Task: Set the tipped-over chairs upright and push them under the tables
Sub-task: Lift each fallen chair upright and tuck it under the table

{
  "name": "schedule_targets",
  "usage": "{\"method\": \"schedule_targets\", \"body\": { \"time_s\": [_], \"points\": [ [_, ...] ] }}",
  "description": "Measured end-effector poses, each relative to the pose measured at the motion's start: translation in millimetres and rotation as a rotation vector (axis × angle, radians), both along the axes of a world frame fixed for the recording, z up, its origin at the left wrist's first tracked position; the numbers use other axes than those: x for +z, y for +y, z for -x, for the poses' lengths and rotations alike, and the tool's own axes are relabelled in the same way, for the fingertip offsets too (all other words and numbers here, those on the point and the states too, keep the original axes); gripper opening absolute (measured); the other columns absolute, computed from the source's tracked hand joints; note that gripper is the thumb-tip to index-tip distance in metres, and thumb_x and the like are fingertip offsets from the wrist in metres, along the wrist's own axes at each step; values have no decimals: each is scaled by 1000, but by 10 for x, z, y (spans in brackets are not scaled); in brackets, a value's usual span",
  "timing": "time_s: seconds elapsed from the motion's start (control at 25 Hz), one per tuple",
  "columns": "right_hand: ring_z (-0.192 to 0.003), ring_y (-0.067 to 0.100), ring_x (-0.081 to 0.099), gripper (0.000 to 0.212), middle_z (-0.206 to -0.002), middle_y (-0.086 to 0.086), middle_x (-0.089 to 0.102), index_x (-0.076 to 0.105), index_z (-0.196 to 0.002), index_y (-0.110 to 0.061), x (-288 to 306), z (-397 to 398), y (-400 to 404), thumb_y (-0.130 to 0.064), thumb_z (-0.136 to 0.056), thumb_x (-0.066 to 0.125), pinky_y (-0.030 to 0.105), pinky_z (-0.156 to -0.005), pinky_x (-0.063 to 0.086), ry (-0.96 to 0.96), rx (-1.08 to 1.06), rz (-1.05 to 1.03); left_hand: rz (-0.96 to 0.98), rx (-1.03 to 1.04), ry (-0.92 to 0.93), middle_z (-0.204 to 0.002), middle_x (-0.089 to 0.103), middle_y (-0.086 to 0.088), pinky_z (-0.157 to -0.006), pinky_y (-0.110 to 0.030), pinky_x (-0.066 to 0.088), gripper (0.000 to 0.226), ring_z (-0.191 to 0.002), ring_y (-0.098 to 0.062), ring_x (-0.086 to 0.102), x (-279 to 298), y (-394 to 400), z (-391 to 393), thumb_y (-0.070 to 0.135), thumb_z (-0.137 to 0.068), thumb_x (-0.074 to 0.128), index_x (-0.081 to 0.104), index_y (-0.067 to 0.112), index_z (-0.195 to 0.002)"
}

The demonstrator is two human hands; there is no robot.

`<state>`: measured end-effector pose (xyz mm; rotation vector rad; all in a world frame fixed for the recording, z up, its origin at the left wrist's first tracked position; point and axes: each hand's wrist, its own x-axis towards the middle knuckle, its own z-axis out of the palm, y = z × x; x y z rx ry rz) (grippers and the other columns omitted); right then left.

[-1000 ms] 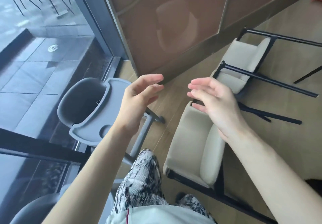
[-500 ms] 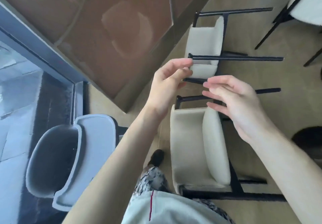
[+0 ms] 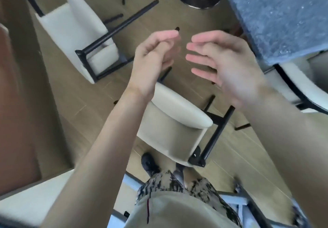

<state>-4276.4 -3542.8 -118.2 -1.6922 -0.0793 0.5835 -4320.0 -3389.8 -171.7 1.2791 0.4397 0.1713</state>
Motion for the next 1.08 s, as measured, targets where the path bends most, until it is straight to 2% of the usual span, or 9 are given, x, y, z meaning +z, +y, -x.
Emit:
{"method": "schedule_targets", "body": {
  "time_s": [0.12,0.24,0.48,0.6,0.8,0.96,1.08],
  "points": [
    [-98,10,73,13,-108,-4,75,71,-105,-19,-96,163,-359,-19,-97,61,35,-87,60,38,-154,19,52,-151,43,-123,71,-1,-102,-39,51,22,-110,-15,70,-117,-353,-53,15,-102,52,67,15,-118],
    [-100,12,72,13,-111,-1,74,70,-107,-17,-224,293,-650,-17,-97,61,37,-91,59,106,-250,13,61,-245,75,-122,72,-2,-100,-36,52,21,-109,-17,70,-216,-607,-103,14,-102,53,68,15,-116],
    [-99,10,72,16,-112,-3,74,69,-110,-16,-425,101,-921,-18,-97,60,36,-91,58,164,-312,-55,19,-279,96,-122,72,-3,-96,-35,52,20,-109,-18,70,-327,-888,-326,14,-102,52,69,16,-113],
    [-101,10,72,16,-113,-3,73,69,-111,-15,-550,-138,-914,-17,-99,59,38,-94,57,248,-280,-81,20,-212,141,-121,72,-2,-94,-34,52,21,-111,-18,70,-389,-922,-402,14,-102,51,69,18,-112],
    [-96,7,73,16,-110,-4,75,68,-111,-14,-743,-410,-809,-17,-99,58,39,-95,56,277,-267,-107,47,-192,221,-119,73,-1,-86,-28,54,20,-111,-18,70,-559,-847,-505,13,-102,52,70,20,-107],
    [-99,14,73,16,-109,2,76,68,-109,-10,-978,-401,-641,-12,-99,56,27,-85,60,323,-399,-140,85,-245,265,-114,75,-2,-88,-31,54,23,-108,-20,71,-804,-796,-715,13,-102,52,72,23,-100],
    [-99,14,73,15,-105,1,77,68,-107,-14,-1300,-313,-425,-13,-97,56,32,-88,57,355,-568,-120,145,-346,304,-111,76,-2,-90,-33,53,24,-106,-19,72,-1126,-680,-859,12,-100,52,72,24,-94]
  ]
}}
